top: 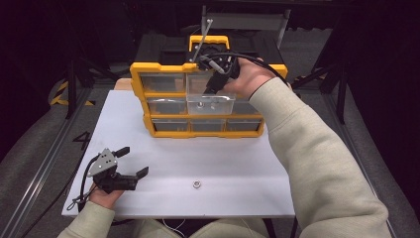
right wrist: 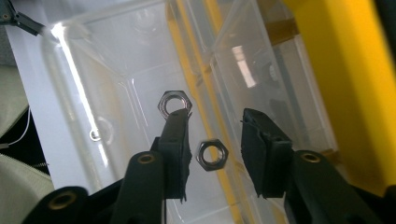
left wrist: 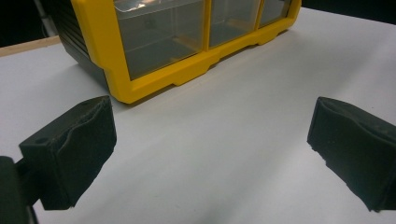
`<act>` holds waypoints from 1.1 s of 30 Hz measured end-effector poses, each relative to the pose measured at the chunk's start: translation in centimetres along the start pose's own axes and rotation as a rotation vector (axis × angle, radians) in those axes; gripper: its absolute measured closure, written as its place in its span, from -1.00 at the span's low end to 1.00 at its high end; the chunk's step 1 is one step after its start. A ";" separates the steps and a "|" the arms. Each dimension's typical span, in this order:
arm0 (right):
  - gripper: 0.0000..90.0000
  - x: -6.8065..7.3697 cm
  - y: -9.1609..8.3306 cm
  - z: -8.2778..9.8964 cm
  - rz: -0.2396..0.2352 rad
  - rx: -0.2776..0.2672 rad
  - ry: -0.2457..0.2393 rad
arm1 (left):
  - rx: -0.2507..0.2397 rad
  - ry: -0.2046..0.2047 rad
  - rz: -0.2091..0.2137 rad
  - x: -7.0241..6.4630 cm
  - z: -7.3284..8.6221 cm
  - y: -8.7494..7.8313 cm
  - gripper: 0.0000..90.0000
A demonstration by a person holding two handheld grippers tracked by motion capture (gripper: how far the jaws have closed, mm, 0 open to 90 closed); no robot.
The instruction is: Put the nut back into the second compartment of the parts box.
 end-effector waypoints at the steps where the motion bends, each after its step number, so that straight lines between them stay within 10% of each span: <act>1: 0.35 0.2 -0.3 0.0 0.007 -0.005 -0.004 | 0.000 0.000 0.000 0.0 0.0 0.0 -0.95; 15: -0.14 3.9 -4.6 0.0 0.083 -0.115 -0.075 | 0.006 0.005 0.000 -0.1 0.1 0.1 -0.95; 24: -0.61 8.1 -2.7 1.5 0.061 -0.116 -0.120 | 0.005 0.006 0.000 -0.1 0.1 0.1 -0.95; 33: -0.56 10.7 0.6 2.7 0.011 -0.073 -0.157 | 0.006 0.006 -0.001 -0.1 0.0 0.1 -0.95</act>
Point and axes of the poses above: each handheld gripper's, and its own axes: y roughly forward along the jaws, z roughly out of its underside, x roughly to its left, the point moved 8 cm from there along y, roughly forward along the jaws, and after that the axes turned 7 degrees about -z, right-handed, at the moved point
